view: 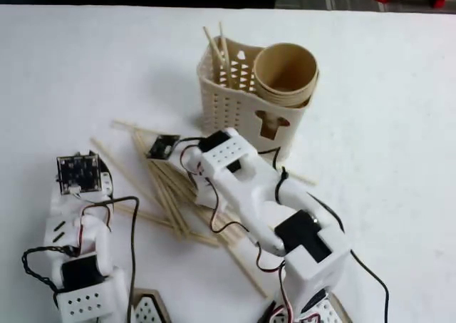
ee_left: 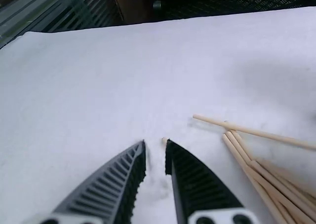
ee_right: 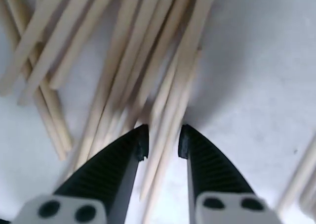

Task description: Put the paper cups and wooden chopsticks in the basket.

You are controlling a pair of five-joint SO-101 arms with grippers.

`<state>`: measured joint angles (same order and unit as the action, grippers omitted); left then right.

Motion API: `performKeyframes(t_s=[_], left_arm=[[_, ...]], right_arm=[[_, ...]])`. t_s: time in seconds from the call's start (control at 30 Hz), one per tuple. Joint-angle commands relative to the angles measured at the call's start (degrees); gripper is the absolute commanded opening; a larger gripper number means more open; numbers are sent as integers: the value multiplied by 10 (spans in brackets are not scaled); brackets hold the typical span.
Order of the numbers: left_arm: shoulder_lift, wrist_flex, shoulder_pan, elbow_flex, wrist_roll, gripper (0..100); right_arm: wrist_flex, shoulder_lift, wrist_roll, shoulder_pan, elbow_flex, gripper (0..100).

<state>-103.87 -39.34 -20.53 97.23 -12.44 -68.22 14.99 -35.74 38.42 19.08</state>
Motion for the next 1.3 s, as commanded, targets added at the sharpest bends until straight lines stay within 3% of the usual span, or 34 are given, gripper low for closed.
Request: performKeyframes(t_s=[0.0, 0.07, 0.17, 0.37, 0.9, 1.27], left_arm=[[-8, 10, 4, -3, -7, 91], [-8, 10, 4, -3, -7, 91], [-8, 10, 4, -3, -7, 91], [-8, 10, 4, -3, -7, 91], [-8, 10, 4, -3, -7, 91], [-8, 10, 4, -3, -7, 91]], right_arm=[[21, 29, -3, -3, -4, 110], [13, 41, -4, 7, -13, 102], [-3, 44, -4, 12, -29, 15], [-41, 11, -2, 10, -44, 19], [-85, -277, 3, 8, -44, 19], [2, -395, 136, -52, -218, 19]])
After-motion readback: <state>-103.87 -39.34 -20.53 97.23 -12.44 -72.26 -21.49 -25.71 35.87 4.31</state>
